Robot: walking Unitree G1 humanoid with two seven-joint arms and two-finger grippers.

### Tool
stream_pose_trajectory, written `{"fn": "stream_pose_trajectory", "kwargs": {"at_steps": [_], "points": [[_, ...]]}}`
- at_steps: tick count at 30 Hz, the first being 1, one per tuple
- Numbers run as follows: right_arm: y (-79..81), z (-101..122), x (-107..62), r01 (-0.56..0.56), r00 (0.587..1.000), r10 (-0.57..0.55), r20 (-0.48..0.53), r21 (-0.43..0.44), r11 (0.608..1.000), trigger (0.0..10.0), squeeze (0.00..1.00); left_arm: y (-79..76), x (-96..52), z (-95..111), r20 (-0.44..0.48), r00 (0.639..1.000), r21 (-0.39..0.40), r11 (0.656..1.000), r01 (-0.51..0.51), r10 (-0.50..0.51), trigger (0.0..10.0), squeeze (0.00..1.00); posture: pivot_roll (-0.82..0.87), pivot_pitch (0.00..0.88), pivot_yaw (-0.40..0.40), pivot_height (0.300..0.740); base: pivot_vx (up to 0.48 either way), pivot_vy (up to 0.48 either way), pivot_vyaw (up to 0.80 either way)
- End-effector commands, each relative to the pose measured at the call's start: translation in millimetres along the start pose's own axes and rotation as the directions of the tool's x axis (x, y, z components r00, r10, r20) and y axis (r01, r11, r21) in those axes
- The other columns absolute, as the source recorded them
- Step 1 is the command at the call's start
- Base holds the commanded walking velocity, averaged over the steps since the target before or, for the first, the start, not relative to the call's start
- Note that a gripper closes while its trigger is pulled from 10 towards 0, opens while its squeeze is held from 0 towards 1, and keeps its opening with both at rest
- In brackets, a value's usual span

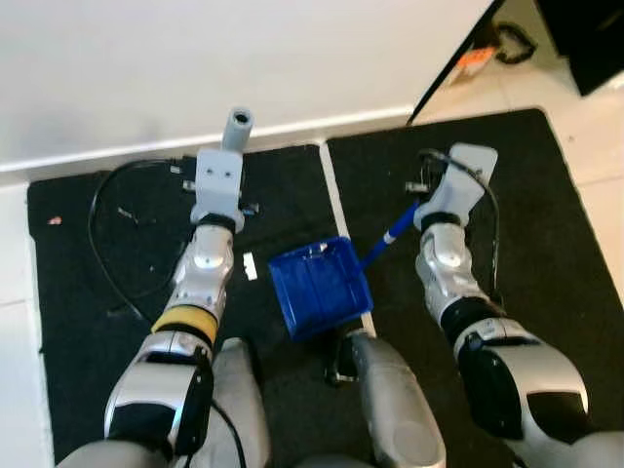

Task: Sweep floor

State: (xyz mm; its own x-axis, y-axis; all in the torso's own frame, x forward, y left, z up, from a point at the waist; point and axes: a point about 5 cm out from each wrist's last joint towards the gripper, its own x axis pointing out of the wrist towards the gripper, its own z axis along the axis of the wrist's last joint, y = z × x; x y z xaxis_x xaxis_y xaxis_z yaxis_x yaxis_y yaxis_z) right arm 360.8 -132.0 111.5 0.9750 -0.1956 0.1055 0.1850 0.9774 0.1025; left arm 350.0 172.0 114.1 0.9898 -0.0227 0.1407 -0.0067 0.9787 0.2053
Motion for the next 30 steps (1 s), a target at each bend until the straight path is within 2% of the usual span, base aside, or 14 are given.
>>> {"fn": "stream_pose_trajectory", "kwargs": {"at_steps": [1, 2, 7, 9, 10, 11, 12, 16, 25, 29, 30], "points": [[-15.2, -14, -5.6, 0.072, 0.995, -0.072, -0.068, -0.004, 0.997, 10.0, 0.00, -14.4, -9.8, -15, -0.064, 0.998, -0.103, 0.995, 0.009, -0.016, 10.0, 0.00, -0.06, 0.437, -0.159, 0.740, 0.000, 0.000, 0.00], [-15.2, -14, -5.6, 0.072, 0.995, -0.072, -0.068, -0.004, 0.997, 10.0, 0.00, -14.4, -9.8, -15, -0.064, 0.998, -0.103, 0.995, 0.009, -0.016, 10.0, 0.00, -0.06, 0.437, -0.159, 0.740, 0.000, 0.000, 0.00], [-13.5, 14, 12.0, 0.079, 0.996, -0.080, 0.027, 0.047, 0.996, 10.0, 0.00, 1.8, -7.7, -5, 0.021, 1.000, -0.069, 0.998, 0.006, -0.004, 10.0, 0.00, -0.02, 0.449, -0.117, 0.740, 0.000, 0.000, 0.00], [-13.9, 22, 16.5, 0.071, 0.996, -0.074, 0.057, 0.042, 0.997, 10.0, 0.00, 9.9, -8.3, -6, 0.025, 1.000, -0.066, 0.998, -0.014, 0.016, 10.0, 0.00, -0.02, 0.449, -0.117, 0.740, 0.000, 0.000, 0.00], [-13.5, 26, 18.6, 0.071, 0.995, -0.074, 0.071, 0.038, 0.997, 10.0, 0.00, 15.2, -8.4, -5, 0.026, 0.999, -0.069, 0.997, -0.023, 0.025, 10.0, 0.00, 0.02, 0.467, -0.075, 0.740, 0.000, 0.000, 0.00], [-13.5, 26, 18.6, 0.071, 0.995, -0.074, 0.071, 0.038, 0.997, 10.0, 0.00, 15.2, -8.4, -5, 0.026, 0.999, -0.069, 0.997, -0.023, 0.025, 10.0, 0.00, 0.02, 0.467, -0.075, 0.740, 0.000, 0.000, 0.00], [-15.3, 34, 23.4, 0.079, 0.992, -0.082, 0.101, 0.036, 0.996, 10.0, 0.00, 25.9, -8.9, -5, 0.028, 0.998, -0.076, 0.996, -0.048, 0.050, 10.0, 0.00, 0.02, 0.471, -0.069, 0.740, 0.000, 0.000, 0.00], [-19.4, 46, 30.2, 0.093, 0.986, -0.097, 0.134, 0.034, 0.995, 10.0, 0.00, 36.5, -9.7, -3, 0.028, 0.996, -0.091, 0.993, -0.081, 0.084, 10.0, 0.00, 0.04, 0.483, -0.041, 0.740, 0.000, 0.000, 0.00], [-34.3, 75, 46.0, 0.142, 0.969, -0.152, 0.197, 0.061, 0.988, 10.0, 0.00, 44.0, -11.5, -3, 0.027, 0.994, -0.106, 0.989, -0.102, 0.105, 10.0, 0.00, 0.04, 0.479, -0.027, 0.740, 0.000, 0.000, 0.00], [-47.9, 101, 56.0, 0.174, 0.945, -0.185, 0.268, 0.067, 0.983, 10.0, 0.00, 51.5, -13.7, -5, 0.022, 0.991, -0.110, 0.985, -0.131, 0.135, 10.0, 0.00, 0.03, 0.465, -0.029, 0.740, 0.000, 0.000, 0.00], [-47.9, 101, 56.0, 0.174, 0.945, -0.185, 0.268, 0.067, 0.983, 10.0, 0.00, 51.5, -13.7, -5, 0.022, 0.991, -0.110, 0.985, -0.131, 0.135, 10.0, 0.00, 0.03, 0.465, -0.029, 0.740, 0.000, 0.000, 0.00]]}}
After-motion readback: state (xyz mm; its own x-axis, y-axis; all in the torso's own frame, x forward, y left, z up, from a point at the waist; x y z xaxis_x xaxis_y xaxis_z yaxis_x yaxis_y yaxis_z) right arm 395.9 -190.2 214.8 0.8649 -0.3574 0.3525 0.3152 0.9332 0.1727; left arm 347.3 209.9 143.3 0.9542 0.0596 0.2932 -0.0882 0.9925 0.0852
